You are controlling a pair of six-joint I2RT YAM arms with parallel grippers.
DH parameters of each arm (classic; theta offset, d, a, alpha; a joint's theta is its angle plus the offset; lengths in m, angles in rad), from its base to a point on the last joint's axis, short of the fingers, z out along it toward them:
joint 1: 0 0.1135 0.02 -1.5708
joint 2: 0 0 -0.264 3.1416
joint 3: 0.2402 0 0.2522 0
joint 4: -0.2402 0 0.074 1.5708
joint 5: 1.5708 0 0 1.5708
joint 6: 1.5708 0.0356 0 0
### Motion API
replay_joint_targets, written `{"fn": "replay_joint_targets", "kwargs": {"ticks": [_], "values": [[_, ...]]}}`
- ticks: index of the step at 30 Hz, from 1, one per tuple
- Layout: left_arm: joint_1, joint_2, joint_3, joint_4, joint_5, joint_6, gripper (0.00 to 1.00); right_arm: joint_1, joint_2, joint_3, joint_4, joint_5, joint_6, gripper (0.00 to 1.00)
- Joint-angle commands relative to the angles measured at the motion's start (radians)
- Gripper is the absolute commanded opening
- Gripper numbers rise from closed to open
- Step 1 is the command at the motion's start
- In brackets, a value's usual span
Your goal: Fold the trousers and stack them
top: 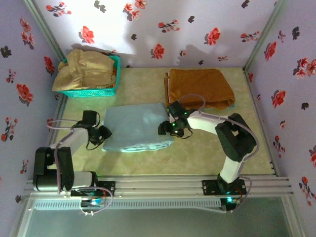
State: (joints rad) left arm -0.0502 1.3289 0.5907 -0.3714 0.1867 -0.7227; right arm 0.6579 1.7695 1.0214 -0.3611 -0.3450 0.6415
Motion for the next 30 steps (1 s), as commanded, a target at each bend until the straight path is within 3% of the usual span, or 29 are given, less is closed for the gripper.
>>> {"fn": "replay_joint_targets", "kwargs": {"ticks": [1, 3, 6, 11, 17, 30], "values": [[-0.01, 0.011, -0.037, -0.012, 0.003, 0.016, 0.23, -0.01, 0.039, -0.032, 0.134, -0.077, 0.036, 0.63], [-0.01, 0.002, -0.034, -0.024, 0.003, 0.019, 0.13, -0.011, 0.031, -0.033, 0.136, -0.083, 0.045, 0.53], [-0.01, -0.027, -0.026, -0.051, 0.008, 0.022, 0.0, -0.012, -0.009, -0.044, 0.146, -0.087, 0.058, 0.28], [-0.012, -0.125, 0.011, -0.121, 0.011, 0.023, 0.0, -0.014, -0.079, -0.031, 0.098, -0.034, 0.073, 0.02], [-0.038, -0.252, 0.088, -0.229, 0.004, 0.021, 0.0, -0.012, -0.169, 0.012, 0.006, 0.04, 0.057, 0.0], [-0.09, -0.347, 0.277, -0.377, -0.035, 0.006, 0.0, -0.004, -0.242, 0.154, -0.165, 0.122, -0.02, 0.0]]}}
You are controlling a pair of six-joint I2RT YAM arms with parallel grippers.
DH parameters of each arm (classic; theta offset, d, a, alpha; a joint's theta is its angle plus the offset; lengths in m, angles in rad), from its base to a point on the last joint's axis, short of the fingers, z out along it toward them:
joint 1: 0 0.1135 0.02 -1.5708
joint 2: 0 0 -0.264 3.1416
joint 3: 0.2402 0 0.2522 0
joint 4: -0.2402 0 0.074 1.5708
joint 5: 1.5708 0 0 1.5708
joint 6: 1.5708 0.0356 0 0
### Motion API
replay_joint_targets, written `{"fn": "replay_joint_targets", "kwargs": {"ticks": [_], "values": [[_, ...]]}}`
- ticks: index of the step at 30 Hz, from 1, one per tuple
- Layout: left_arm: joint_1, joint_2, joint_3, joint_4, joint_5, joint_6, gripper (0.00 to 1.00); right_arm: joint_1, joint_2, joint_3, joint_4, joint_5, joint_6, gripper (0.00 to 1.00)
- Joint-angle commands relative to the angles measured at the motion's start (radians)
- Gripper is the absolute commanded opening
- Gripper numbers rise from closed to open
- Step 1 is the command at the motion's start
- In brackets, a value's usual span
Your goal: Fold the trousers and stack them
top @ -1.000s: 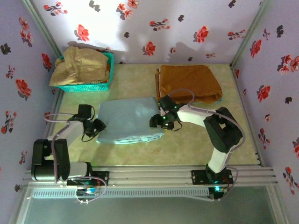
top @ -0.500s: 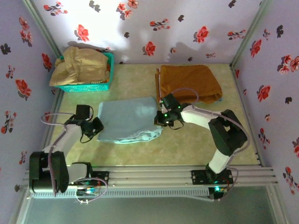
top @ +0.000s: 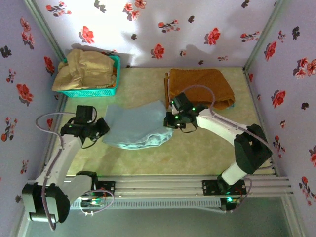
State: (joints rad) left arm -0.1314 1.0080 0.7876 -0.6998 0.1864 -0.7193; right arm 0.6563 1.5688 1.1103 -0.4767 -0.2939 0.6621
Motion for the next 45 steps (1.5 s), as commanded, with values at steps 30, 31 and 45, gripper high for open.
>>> {"fn": "replay_joint_targets", "kwargs": {"ticks": [30, 31, 45], "values": [[-0.44, 0.967, 1.237, 0.293, -0.153, 0.157, 0.0, -0.694, 0.183, 0.729, -0.296, 0.276, -0.287, 0.0], [-0.451, 1.014, 1.277, 0.304, -0.156, 0.162, 0.0, -0.718, 0.207, 0.747, -0.296, 0.282, -0.296, 0.0], [-0.517, 1.287, 1.182, 0.492, -0.207, 0.019, 0.0, -0.857, 0.635, 0.923, -0.334, 0.311, -0.315, 0.02]]}}
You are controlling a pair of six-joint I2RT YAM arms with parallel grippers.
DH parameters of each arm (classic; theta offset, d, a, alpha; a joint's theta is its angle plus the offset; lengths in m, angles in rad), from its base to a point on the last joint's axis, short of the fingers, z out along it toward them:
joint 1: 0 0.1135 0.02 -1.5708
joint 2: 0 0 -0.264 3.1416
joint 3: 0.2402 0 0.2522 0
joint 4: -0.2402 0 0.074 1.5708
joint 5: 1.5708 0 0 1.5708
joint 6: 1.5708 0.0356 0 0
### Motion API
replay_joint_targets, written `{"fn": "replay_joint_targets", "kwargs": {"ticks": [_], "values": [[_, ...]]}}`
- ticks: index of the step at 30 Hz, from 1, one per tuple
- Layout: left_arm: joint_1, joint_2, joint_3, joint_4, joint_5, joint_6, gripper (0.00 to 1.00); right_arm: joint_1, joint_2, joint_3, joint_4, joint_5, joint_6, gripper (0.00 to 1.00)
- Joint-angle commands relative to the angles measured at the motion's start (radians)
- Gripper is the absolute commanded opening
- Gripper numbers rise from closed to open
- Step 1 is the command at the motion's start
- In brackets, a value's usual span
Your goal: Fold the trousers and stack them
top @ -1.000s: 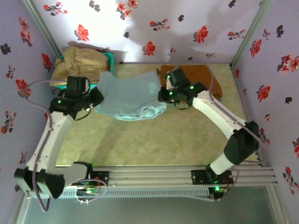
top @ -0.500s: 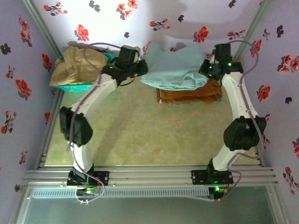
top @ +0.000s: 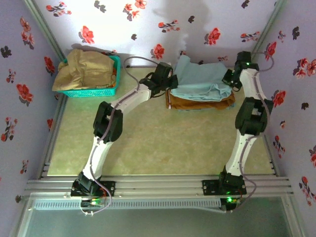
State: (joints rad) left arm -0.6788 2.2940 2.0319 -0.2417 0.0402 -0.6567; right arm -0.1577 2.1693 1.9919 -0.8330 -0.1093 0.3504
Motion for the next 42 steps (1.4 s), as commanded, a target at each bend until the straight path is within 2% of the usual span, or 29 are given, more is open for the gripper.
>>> {"fn": "replay_joint_targets", "kwargs": {"ticks": [1, 3, 4, 5, 6, 7, 10, 14, 18, 20, 21, 23, 24, 25, 27, 35, 38, 42], "values": [[0.03, -0.008, -0.104, 0.055, -0.062, -0.055, 0.0, -0.044, 0.042, 0.032, 0.027, 0.134, 0.005, 0.05], [0.033, -0.044, -0.19, 0.097, -0.07, -0.084, 0.17, -0.046, 0.043, 0.014, 0.037, 0.149, 0.014, 0.19], [0.038, -0.064, -0.229, 0.115, -0.071, -0.103, 0.2, -0.047, 0.041, 0.009, 0.035, 0.158, 0.021, 0.3], [0.043, -0.085, -0.267, 0.13, -0.071, -0.124, 0.27, -0.049, 0.039, 0.007, 0.031, 0.17, 0.024, 0.38], [0.046, -0.1, -0.292, 0.136, -0.069, -0.136, 0.39, -0.049, 0.036, 0.005, 0.023, 0.186, 0.032, 0.43], [0.048, -0.117, -0.315, 0.132, -0.069, -0.15, 0.5, -0.051, 0.031, 0.003, 0.016, 0.192, 0.038, 0.47], [0.05, -0.173, -0.392, 0.164, -0.049, -0.172, 0.55, -0.049, -0.018, -0.026, 0.022, 0.183, 0.045, 0.53], [0.051, -0.253, -0.414, 0.155, -0.03, -0.159, 0.71, -0.022, -0.156, -0.123, 0.056, 0.192, 0.062, 0.58], [0.054, -0.279, -0.292, 0.021, -0.029, -0.09, 0.72, 0.044, -0.29, -0.246, 0.123, 0.205, 0.075, 0.59], [0.053, -0.236, -0.147, -0.101, -0.027, -0.032, 0.65, 0.081, -0.326, -0.296, 0.177, 0.155, 0.099, 0.53], [0.05, -0.201, -0.064, -0.158, -0.026, 0.001, 0.58, 0.1, -0.329, -0.314, 0.209, 0.121, 0.11, 0.43], [0.046, -0.119, 0.085, -0.234, -0.01, 0.046, 0.43, 0.131, -0.302, -0.306, 0.23, 0.084, 0.138, 0.14], [0.045, -0.07, 0.165, -0.262, 0.017, 0.062, 0.37, 0.142, -0.278, -0.294, 0.232, 0.059, 0.145, 0.04], [0.045, -0.02, 0.238, -0.283, 0.048, 0.073, 0.31, 0.149, -0.254, -0.283, 0.231, 0.041, 0.159, 0.0], [0.044, 0.064, 0.351, -0.278, 0.133, 0.087, 0.24, 0.154, -0.224, -0.292, 0.251, -0.005, 0.186, 0.0], [0.041, 0.327, 0.569, -0.022, 0.391, 0.006, 0.28, 0.158, -0.269, -0.552, 0.393, -0.055, 0.247, 0.0], [0.041, 0.352, 0.559, 0.051, 0.396, -0.038, 0.33, 0.158, -0.275, -0.614, 0.427, -0.077, 0.252, 0.0], [0.063, 0.341, 0.49, 0.046, 0.199, -0.067, 0.35, 0.158, -0.295, -0.663, 0.454, -0.099, 0.259, 0.0]]}}
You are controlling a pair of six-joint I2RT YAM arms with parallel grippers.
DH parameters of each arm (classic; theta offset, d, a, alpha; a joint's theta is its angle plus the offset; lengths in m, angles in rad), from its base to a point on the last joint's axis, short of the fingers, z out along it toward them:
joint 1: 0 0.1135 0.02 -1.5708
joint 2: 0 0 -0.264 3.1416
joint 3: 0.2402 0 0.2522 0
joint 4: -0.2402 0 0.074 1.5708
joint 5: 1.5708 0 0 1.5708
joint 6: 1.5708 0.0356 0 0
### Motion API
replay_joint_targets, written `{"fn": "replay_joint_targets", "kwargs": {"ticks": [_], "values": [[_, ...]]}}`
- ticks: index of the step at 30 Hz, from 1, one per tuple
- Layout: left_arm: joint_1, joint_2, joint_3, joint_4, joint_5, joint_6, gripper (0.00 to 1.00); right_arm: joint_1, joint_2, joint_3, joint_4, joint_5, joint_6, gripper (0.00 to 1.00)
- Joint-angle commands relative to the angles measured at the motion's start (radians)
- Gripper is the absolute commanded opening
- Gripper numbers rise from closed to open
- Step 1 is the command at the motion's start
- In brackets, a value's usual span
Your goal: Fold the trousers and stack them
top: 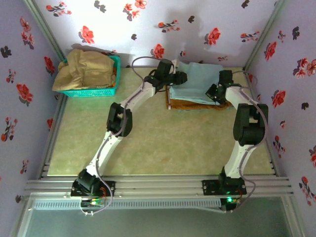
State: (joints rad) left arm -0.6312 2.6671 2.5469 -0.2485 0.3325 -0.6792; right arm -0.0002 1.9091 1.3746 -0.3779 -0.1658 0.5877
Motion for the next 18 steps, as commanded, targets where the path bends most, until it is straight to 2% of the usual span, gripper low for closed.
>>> {"fn": "replay_joint_targets", "kwargs": {"ticks": [1, 6, 11, 15, 18], "values": [[0.027, -0.04, -0.055, 0.068, -0.129, -0.069, 0.35, 0.0, -0.039, -0.057, 0.0, -0.038, 0.019, 0.0], [0.072, -0.11, -0.267, 0.245, -0.173, -0.223, 0.39, -0.015, -0.032, -0.084, -0.023, -0.005, -0.006, 0.0], [0.088, -0.229, -0.482, 0.388, -0.238, -0.25, 0.44, -0.03, -0.031, -0.116, -0.01, 0.002, -0.012, 0.0], [0.112, -0.249, -0.474, 0.33, -0.262, -0.198, 0.46, -0.03, -0.035, -0.118, -0.017, 0.005, -0.019, 0.0], [0.134, -0.211, -0.397, 0.227, -0.254, -0.162, 0.45, -0.03, -0.048, -0.118, -0.024, 0.003, -0.019, 0.0]]}}
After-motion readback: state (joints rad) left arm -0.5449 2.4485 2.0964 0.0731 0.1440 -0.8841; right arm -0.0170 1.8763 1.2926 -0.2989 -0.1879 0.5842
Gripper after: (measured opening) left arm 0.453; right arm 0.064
